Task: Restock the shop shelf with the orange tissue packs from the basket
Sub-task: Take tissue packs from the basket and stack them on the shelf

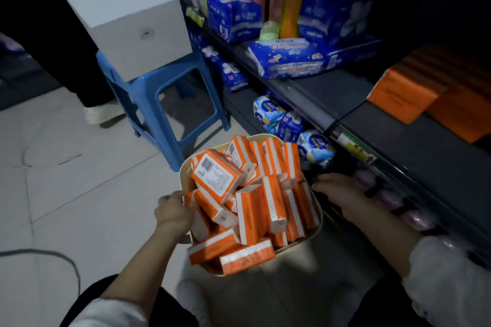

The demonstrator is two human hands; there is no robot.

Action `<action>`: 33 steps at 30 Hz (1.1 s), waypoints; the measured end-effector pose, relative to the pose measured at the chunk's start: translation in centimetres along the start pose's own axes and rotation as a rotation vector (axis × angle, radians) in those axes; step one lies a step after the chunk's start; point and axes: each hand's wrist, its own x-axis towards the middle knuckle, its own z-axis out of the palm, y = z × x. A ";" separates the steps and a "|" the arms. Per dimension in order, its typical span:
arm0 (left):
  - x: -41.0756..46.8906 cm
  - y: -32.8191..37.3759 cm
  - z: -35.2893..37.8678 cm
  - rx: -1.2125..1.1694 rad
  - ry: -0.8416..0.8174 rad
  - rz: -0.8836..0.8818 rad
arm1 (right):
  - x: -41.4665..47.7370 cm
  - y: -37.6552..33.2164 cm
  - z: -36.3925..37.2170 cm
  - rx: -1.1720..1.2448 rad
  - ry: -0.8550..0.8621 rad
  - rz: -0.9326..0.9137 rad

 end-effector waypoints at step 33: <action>-4.0 8.8 1.1 -0.125 0.055 0.382 | -2.7 -0.8 3.4 -0.453 -0.098 -0.054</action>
